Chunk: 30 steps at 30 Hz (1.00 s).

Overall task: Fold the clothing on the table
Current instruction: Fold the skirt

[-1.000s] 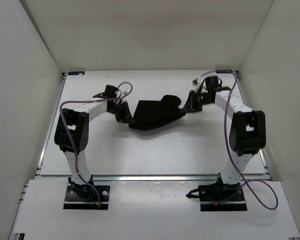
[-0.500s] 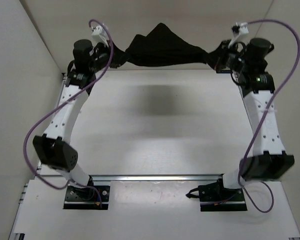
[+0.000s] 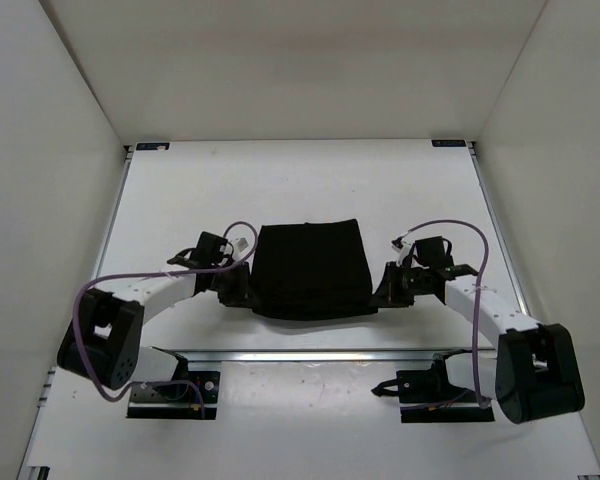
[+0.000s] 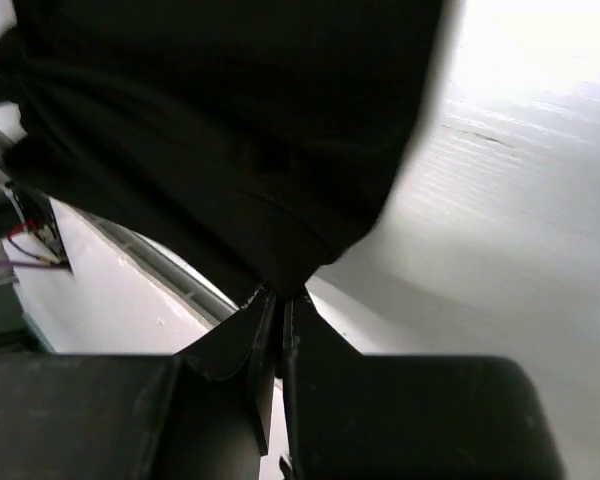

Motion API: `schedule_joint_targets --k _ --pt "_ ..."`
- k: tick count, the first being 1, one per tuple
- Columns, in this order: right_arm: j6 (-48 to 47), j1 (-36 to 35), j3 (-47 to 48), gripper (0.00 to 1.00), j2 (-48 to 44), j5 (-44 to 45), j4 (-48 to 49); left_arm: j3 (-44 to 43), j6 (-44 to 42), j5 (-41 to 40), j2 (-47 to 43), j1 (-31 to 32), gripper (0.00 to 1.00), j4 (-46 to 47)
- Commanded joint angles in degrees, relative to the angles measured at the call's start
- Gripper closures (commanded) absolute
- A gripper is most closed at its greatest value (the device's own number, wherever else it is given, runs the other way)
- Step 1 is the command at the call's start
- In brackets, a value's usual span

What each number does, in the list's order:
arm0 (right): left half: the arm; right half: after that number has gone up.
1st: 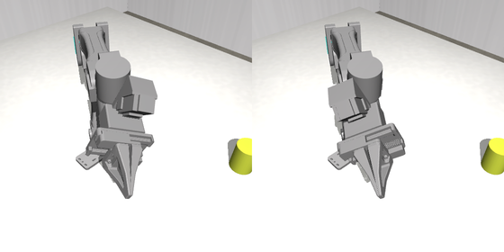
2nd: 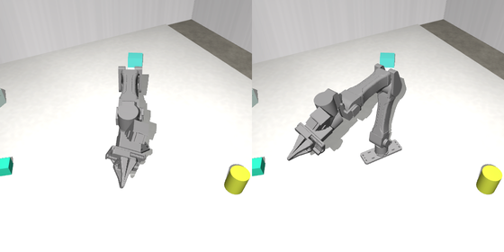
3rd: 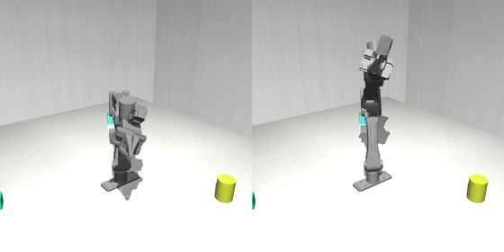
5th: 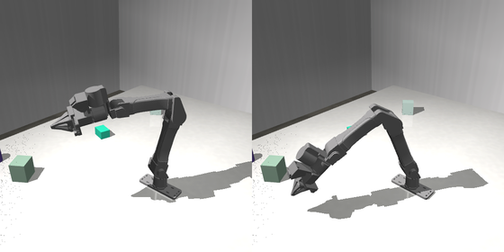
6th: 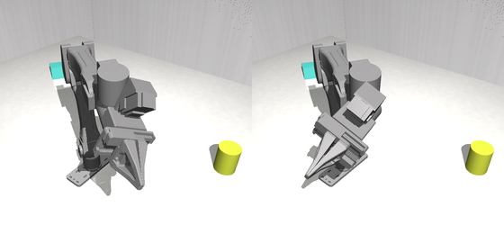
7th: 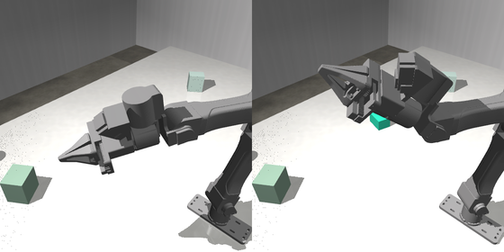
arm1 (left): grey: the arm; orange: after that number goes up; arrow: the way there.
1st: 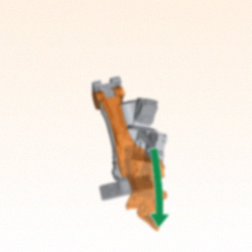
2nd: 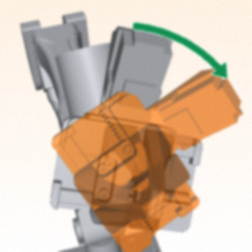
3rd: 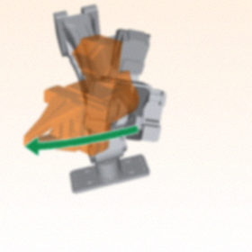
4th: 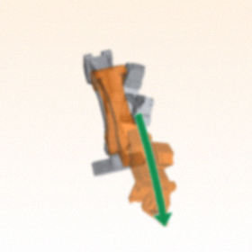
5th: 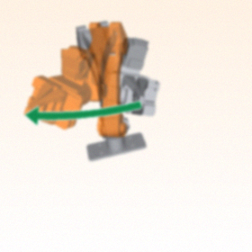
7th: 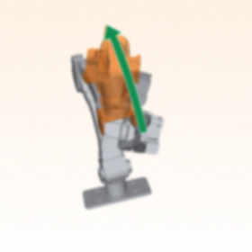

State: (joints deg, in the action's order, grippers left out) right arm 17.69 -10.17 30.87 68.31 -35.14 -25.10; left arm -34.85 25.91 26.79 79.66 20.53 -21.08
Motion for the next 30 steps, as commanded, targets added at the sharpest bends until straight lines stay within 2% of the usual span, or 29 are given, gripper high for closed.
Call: schedule_joint_targets --k 1,2,3,5,6,9,13,17,19,23,26,30 --pt "3.7 0.6 -0.7 1.00 -5.9 0.6 5.5 0.3 0.5 -0.8 -7.4 -1.4 0.55 -1.8" --pt "3.8 0.9 -1.2 1.00 -6.3 0.2 5.1 0.0 0.8 -1.6 -7.9 -1.1 0.35 -3.5" --pt "3.9 1.2 -1.7 1.00 -7.0 -0.2 5.2 -0.5 1.0 -1.4 -8.5 -0.9 0.20 -4.1" --pt "3.3 1.2 -2.4 1.00 -7.4 -0.3 4.4 -0.8 2.3 -0.5 -9.9 -1.1 0.04 -5.6" --pt "3.1 0.9 -2.0 1.00 -7.4 0.0 4.0 -0.7 3.7 -0.4 -10.3 -1.2 0.01 -6.5" --pt "3.5 -1.0 -2.5 1.00 -7.1 -0.2 4.3 0.2 9.3 1.0 -12.5 -0.8 0.02 -6.3" --pt "5.4 -3.8 -4.4 1.00 -5.9 -0.9 6.3 3.1 21.3 0.1 -14.3 4.3 0.02 -2.1" --pt "5.6 -5.6 -5.3 1.00 -5.0 -1.9 8.0 2.8 25.9 -3.8 -12.3 12.0 0.01 -1.5" --pt "5.8 -6.5 -5.3 1.00 -4.4 -2.5 8.5 4.1 28.1 -4.5 -11.6 13.4 0.02 -0.9" --pt "7.4 -8.2 -5.9 1.00 -3.7 -4.1 10.4 9.9 36.3 -8.1 -14.1 15.1 0.09 4.3" --pt "8.1 -10.9 -6.9 1.00 -4.4 -3.4 11.2 12.9 39.3 -12.3 -16.6 15.5 0.16 5.0" --pt "7.4 -10.3 -8.1 1.00 -4.9 -4.2 11.1 14.2 40.8 -13.2 -16.2 17.0 0.18 7.1"
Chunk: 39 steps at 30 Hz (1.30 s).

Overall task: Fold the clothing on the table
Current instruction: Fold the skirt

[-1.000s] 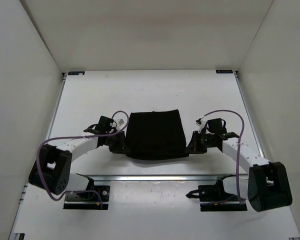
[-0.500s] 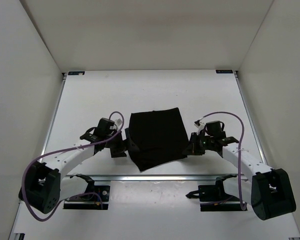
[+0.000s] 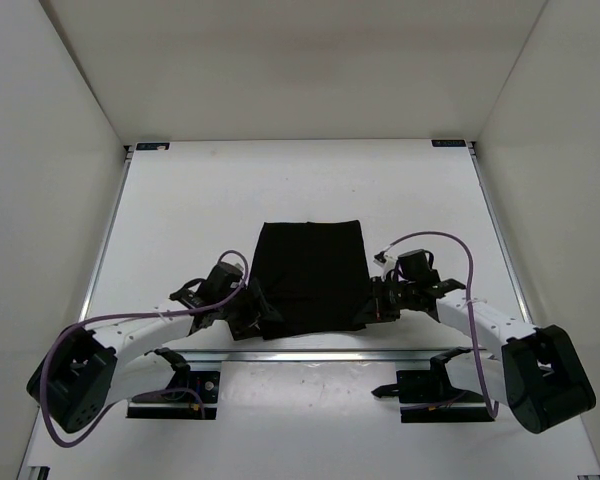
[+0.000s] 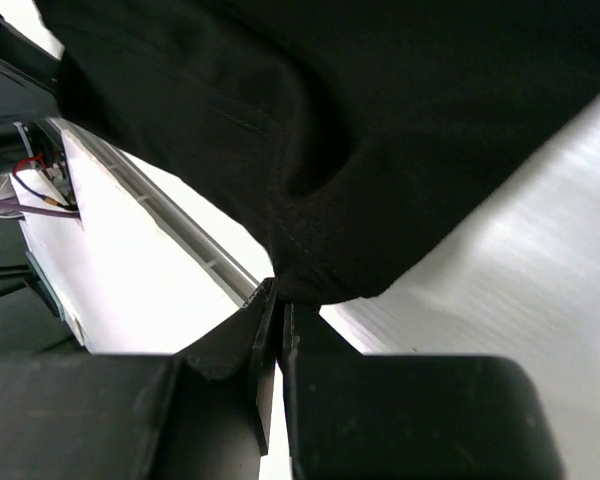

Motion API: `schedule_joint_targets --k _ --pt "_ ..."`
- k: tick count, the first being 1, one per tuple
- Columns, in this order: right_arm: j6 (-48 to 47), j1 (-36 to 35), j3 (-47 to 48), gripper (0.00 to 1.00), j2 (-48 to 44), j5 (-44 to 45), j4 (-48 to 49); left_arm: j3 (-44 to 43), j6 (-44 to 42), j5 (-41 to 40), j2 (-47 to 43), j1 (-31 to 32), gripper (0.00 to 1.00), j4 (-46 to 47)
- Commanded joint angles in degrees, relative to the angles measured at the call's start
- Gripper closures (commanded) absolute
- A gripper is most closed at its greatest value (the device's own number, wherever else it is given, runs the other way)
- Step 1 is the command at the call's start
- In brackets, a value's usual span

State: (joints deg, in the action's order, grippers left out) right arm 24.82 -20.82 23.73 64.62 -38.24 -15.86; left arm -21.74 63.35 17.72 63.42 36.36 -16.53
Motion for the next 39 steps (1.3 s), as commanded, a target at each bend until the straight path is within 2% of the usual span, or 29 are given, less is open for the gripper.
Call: schedule_joint_targets --k 1,3,6,9,11,13,16,21,25,27,29,30,32,33,34,36,38,39 --pt "-0.1 0.7 -0.8 1.00 -1.2 -1.2 1.2 0.6 3.6 -4.9 0.5 1.3 0.18 2.5" --pt "-0.5 1.0 -0.8 1.00 -1.8 -1.3 1.2 -0.1 3.4 -6.4 1.9 2.5 0.21 3.2" --pt "-0.2 0.9 0.4 1.00 -2.2 -1.0 0.6 -0.7 3.9 -8.1 3.4 2.8 0.32 3.1" --pt "-0.6 1.4 0.6 1.00 -2.3 -0.4 0.7 -1.4 3.4 -9.7 2.2 1.9 0.63 1.1" --pt "-0.6 2.3 0.7 1.00 -2.3 -0.6 0.4 -1.4 2.7 -9.7 1.3 0.9 0.88 -0.6" --pt "-0.6 2.8 1.0 1.00 -2.2 -0.7 0.0 -1.6 1.6 -8.1 0.1 -0.7 1.00 -2.0" --pt "-1.0 4.6 2.6 1.00 -1.5 -0.1 -0.8 -2.0 -2.7 -4.2 -1.5 -4.5 1.00 -4.3" --pt "-2.7 7.5 7.0 0.99 -0.4 -0.3 -2.0 -7.2 -16.5 0.2 0.6 -9.5 1.00 -11.5" --pt "-3.5 8.2 10.8 1.00 3.5 0.4 -1.2 -12.0 -22.8 1.5 10.1 -10.3 1.00 -11.9" --pt "-4.4 8.9 15.5 1.00 7.7 0.4 -1.6 -18.4 -25.2 2.9 16.2 -11.0 1.00 -9.2" --pt "-8.4 10.0 26.4 1.00 14.7 1.0 -3.8 -27.8 -30.4 2.8 25.6 -12.6 1.00 -9.9" --pt "-9.4 11.2 29.9 1.00 18.5 1.7 -6.0 -35.4 -32.0 2.2 30.2 -13.2 1.00 -11.2" --pt "-14.1 12.8 47.9 1.00 24.4 5.3 -10.7 -53.8 -38.0 0.0 36.3 -14.5 1.00 -13.8" --pt "-16.0 14.0 58.7 1.00 28.2 7.8 -13.7 -58.8 -40.0 -2.0 39.6 -15.6 1.00 -15.1" --pt "-16.6 15.0 64.2 1.00 32.1 9.0 -16.5 -68.6 -40.8 -4.2 42.4 -16.2 1.00 -17.0" --pt "-18.0 16.9 87.4 1.00 37.6 12.2 -20.9 -87.9 -43.7 -7.8 45.4 -18.0 1.00 -18.7" --pt "-18.6 17.9 100.0 1.00 41.3 13.9 -21.2 -96.4 -46.2 -13.8 45.0 -18.4 1.00 -16.6" --pt "-18.2 18.4 102.8 1.00 40.9 14.7 -20.4 -97.4 -48.5 -15.8 43.9 -18.3 1.00 -15.0"
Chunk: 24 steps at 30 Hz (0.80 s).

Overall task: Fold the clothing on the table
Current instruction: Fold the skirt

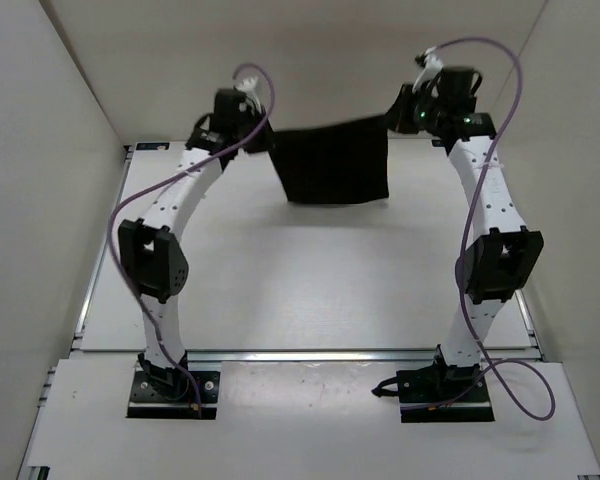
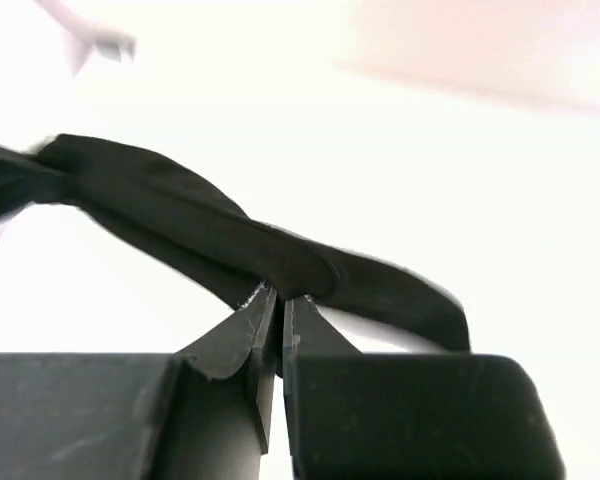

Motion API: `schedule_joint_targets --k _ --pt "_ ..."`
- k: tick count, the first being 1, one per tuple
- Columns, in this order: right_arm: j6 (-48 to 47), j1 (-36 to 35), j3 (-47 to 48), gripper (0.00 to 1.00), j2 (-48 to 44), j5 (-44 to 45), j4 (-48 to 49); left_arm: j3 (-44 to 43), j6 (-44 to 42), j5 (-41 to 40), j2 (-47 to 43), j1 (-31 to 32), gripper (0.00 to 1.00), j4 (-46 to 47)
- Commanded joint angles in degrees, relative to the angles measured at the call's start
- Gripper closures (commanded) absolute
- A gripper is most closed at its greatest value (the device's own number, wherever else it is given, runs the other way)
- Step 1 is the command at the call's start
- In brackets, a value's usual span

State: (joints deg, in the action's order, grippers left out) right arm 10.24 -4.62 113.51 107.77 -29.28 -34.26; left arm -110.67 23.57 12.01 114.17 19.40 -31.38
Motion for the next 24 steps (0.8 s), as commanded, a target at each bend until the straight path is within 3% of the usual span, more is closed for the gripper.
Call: schedule_joint_targets --k 1,4,8,13,16,20,24 --pt "-3.4 2.3 12.9 1.00 -2.8 6.5 -0.5 -7.6 -9.7 -13.7 -9.4 -0.9 1.00 3.2" --pt "-5.4 3.0 5.7 1.00 -7.3 9.1 3.4 1.2 -9.7 -12.0 -15.0 -1.6 1.00 8.8" --pt "-8.6 4.0 -15.0 1.00 -13.8 9.2 2.9 19.8 -9.5 -10.5 -21.3 -1.6 1.00 9.4" --pt "-8.3 -0.8 -48.5 1.00 -24.8 9.3 3.6 47.3 -7.6 -11.1 -33.2 6.6 1.00 7.5" --pt "-5.2 -4.9 -59.2 1.00 -31.3 6.5 0.6 58.7 -2.7 -6.7 -39.4 9.1 1.00 2.4" --pt "-0.5 -9.2 -66.2 1.00 -39.3 4.8 -2.6 68.0 0.0 -2.1 -47.4 8.7 1.00 -3.1" --pt "2.3 -7.1 -69.8 1.00 -43.0 -0.5 0.1 66.1 -2.3 -1.2 -48.1 5.0 1.00 -6.2"
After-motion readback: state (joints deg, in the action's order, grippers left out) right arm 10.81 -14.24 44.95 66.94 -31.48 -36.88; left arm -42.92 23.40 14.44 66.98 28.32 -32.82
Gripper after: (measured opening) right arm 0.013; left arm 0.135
